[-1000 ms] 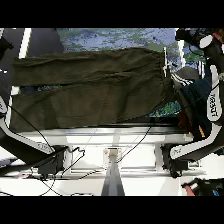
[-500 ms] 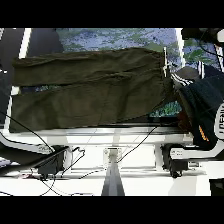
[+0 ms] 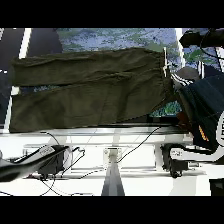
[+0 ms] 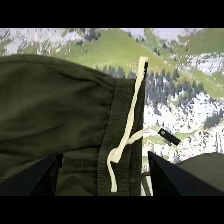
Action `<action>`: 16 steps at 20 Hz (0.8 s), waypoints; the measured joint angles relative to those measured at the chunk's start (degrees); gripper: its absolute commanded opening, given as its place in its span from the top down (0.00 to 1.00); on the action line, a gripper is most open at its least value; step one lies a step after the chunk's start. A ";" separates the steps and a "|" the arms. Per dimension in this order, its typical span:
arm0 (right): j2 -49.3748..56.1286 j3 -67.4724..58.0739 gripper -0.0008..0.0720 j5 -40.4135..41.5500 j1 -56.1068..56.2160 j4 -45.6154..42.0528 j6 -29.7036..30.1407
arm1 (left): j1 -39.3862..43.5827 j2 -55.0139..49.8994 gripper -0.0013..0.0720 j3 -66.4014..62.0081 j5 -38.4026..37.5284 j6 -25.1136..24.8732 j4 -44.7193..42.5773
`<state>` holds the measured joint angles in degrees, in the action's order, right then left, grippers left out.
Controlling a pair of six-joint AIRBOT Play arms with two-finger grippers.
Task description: Fold the clothes and pants, and hang the long-sleeved shirts on hangers.
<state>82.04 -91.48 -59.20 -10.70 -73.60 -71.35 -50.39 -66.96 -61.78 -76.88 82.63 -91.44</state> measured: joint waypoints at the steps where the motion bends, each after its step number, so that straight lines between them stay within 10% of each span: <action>1: -0.04 0.00 0.16 -0.44 0.00 -0.02 0.02 | -3.30 2.12 0.33 5.05 3.04 -0.20 2.89; 7: -0.09 0.00 0.16 -1.11 0.00 0.09 0.02 | -18.21 4.15 0.33 22.40 16.09 -6.45 22.49; 16: -0.09 0.00 0.16 -1.36 0.00 0.11 0.02 | -21.66 -3.76 0.33 25.53 22.60 -12.72 28.44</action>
<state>81.95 -91.48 -60.55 -10.70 -73.49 -71.33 -72.05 -70.72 -36.25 -54.28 69.91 -63.00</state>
